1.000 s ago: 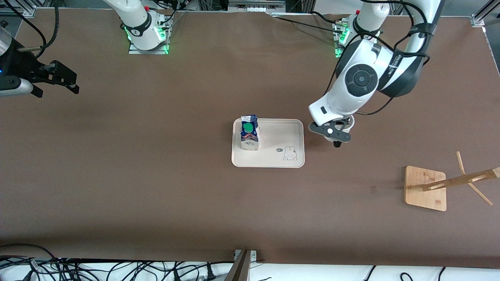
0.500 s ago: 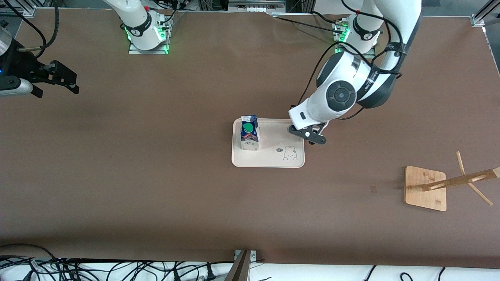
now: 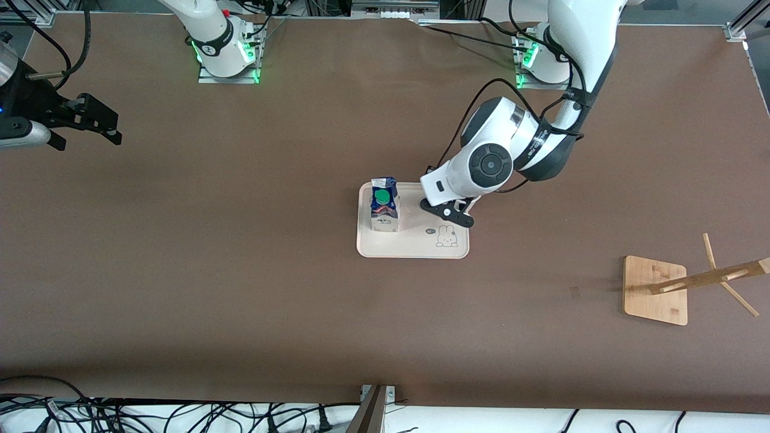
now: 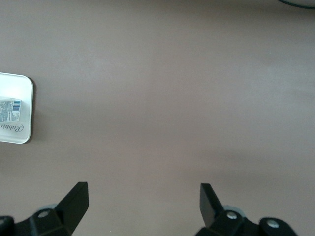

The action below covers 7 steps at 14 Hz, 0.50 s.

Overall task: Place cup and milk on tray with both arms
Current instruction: 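Carry the mug over the tray beside the carton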

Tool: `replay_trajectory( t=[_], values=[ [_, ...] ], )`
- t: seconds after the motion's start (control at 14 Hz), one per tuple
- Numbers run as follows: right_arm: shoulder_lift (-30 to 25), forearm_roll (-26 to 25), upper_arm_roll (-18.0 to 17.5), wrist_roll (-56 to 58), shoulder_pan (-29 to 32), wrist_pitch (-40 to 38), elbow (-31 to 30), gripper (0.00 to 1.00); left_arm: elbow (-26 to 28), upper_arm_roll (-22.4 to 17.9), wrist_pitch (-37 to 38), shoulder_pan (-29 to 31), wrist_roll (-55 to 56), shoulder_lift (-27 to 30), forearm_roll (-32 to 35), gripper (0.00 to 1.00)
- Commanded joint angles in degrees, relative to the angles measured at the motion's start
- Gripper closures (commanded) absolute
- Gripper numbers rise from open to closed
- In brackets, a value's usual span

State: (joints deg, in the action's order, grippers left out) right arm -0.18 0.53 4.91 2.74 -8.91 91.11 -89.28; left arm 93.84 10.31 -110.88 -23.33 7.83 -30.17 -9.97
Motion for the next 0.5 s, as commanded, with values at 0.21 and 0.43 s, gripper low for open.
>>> replay_trajectory(
  t=[0.21, 0.43],
  values=[
    [0.5, -0.7, -0.9, -0.6, 0.8, -0.3, 1.2, 0.0, -4.5, -0.4, -3.3, -1.9, -0.9, -5.5, -0.6, 1.0],
    [0.5, -0.7, -0.9, -0.6, 0.8, -0.3, 1.2, 0.0, -4.5, -0.4, -5.6, -2.3, -0.8, -7.1, -0.7, 1.0]
  ],
)
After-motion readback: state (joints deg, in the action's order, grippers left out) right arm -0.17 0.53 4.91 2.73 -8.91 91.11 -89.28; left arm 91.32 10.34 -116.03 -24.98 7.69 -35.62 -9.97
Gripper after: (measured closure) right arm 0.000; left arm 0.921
